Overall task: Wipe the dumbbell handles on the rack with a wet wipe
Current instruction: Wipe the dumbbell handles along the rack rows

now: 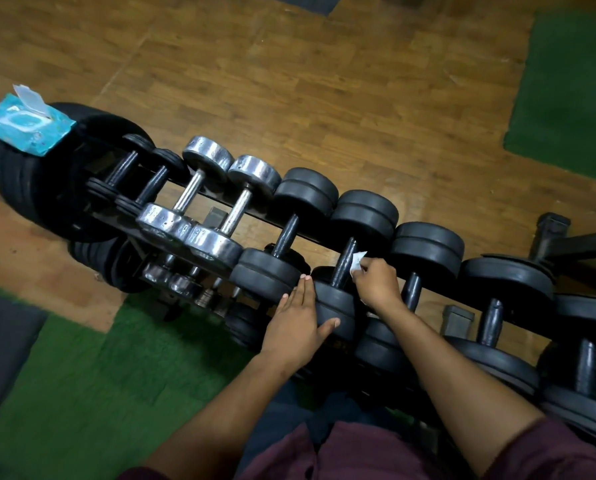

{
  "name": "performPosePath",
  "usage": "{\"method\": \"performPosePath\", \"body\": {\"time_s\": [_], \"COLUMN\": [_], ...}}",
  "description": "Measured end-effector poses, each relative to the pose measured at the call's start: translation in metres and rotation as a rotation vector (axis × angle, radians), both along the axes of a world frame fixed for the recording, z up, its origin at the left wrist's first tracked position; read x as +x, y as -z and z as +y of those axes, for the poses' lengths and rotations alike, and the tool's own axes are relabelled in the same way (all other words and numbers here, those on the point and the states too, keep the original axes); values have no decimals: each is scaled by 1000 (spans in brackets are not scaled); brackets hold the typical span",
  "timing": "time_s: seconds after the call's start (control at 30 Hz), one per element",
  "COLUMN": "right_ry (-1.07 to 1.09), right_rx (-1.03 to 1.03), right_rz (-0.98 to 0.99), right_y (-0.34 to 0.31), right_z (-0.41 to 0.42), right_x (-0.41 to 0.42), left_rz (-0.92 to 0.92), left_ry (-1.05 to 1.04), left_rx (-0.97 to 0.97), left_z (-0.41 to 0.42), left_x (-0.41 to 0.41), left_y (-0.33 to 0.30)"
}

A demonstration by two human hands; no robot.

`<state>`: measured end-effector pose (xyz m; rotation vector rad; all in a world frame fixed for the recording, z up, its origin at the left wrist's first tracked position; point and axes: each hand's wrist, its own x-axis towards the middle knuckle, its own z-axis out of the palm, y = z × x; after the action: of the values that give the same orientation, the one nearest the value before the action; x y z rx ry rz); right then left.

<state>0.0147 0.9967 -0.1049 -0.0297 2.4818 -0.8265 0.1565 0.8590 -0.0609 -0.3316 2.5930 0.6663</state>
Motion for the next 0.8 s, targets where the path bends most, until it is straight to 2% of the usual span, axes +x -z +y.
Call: {"method": "performPosePath", "body": {"time_s": [0.23,0.33,0.43,0.53,0.63,0.8], "right_ry": [112,194,287,165,64,88], "right_rx": [-67,-91,-214,-211,-184,-254], "right_rz": [39,-81,-275,-397,-414,-478], "right_y": [-4,5,15,18,12,8], "right_z": [-7,-8,-3,0,1,4], "right_x": [-18,-17,-10,-1,4,-4], "left_rz": [12,12,16,20,22,14], "left_ry": [-10,-10,-14,-14,-9,-3], "left_rx": [13,14,17,17,10,0], "left_z": [1,1,2,2,2,2], "left_x": [1,1,0,1,1,0], "left_y": [0,0,1,2,2,1]}}
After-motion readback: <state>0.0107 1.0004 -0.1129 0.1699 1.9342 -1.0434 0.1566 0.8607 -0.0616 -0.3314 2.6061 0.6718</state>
